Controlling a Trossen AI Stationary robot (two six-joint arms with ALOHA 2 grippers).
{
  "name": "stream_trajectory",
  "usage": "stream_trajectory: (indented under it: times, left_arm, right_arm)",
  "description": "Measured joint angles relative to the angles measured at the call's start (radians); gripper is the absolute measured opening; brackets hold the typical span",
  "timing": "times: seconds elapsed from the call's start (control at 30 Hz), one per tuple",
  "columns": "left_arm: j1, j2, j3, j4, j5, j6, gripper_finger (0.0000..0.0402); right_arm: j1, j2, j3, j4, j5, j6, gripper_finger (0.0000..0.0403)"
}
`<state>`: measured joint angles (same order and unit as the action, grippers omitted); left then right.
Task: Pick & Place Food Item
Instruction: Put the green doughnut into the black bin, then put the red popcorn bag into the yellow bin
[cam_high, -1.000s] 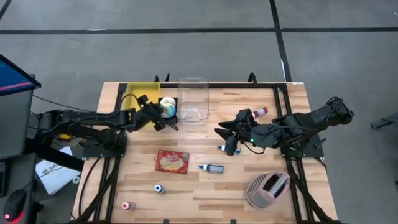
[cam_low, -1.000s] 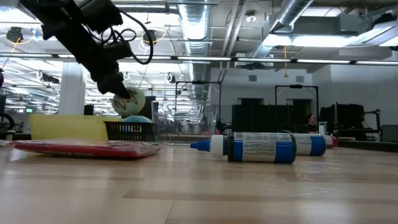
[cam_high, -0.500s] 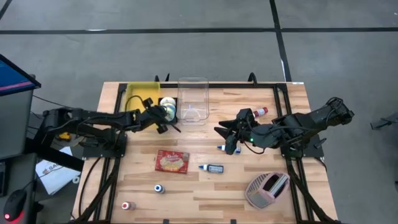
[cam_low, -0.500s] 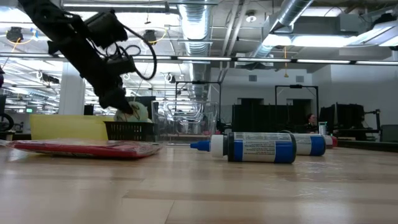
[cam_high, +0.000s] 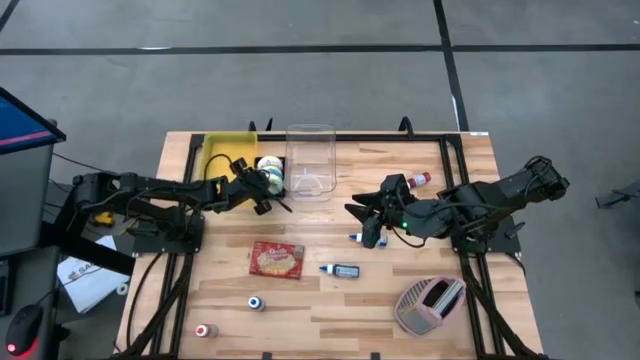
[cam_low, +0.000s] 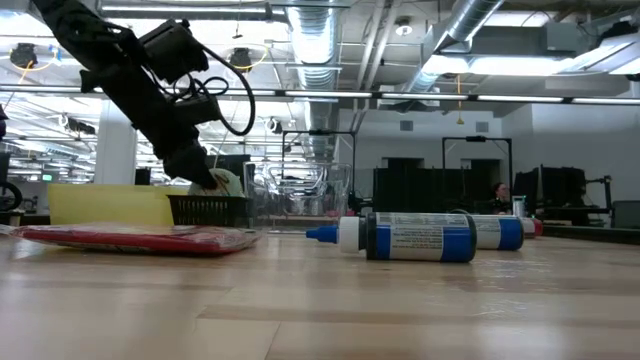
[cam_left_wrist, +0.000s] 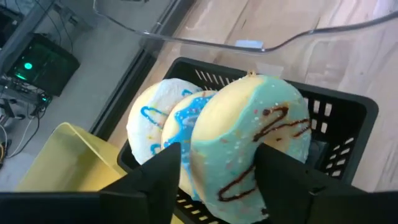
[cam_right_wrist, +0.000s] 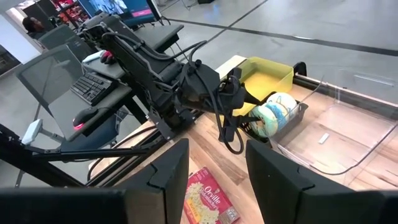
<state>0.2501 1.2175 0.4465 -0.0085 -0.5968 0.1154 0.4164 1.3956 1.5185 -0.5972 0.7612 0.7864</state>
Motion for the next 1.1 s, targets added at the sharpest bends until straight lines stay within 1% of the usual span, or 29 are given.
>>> stream_trajectory:
  times: [0.17,0.5,0.6,0.8,0.9,0.97,1.1]
  left_arm:
    - [0.000,-0.014,0.000,-0.010,-0.015,0.000,0.0216]
    - [0.000,-0.113,0.019,-0.096,-0.027,-0.005,0.0210]
    - [-0.005,-0.170,0.019,-0.126,-0.025,-0.068,0.0209]
    - [-0.057,-0.361,0.019,-0.133,-0.015,-0.170,0.0208]
    - [-0.082,-0.460,0.019,-0.138,0.036,-0.188,0.0208]
    - [-0.099,-0.511,0.020,-0.135,0.090,-0.204,0.0208]
    - [-0.161,-0.562,0.020,-0.185,0.216,-0.257,0.0205]
  right_arm:
    - [0.000,0.000,0.000,-0.002,0.000,0.000,0.0152]
    - [0.000,0.000,0.000,-0.005,-0.001,0.006,0.0152]
    - [0.000,0.000,0.000,-0.005,-0.001,0.003,0.0152]
    - [-0.001,-0.001,0.000,-0.034,0.000,0.016,0.0152]
    - [-0.006,-0.001,0.000,-0.047,-0.001,0.019,0.0152]
    - [-0.006,-0.001,0.000,-0.056,-0.001,0.019,0.0152]
    - [-0.006,-0.001,0.000,-0.087,-0.005,0.020,0.0152]
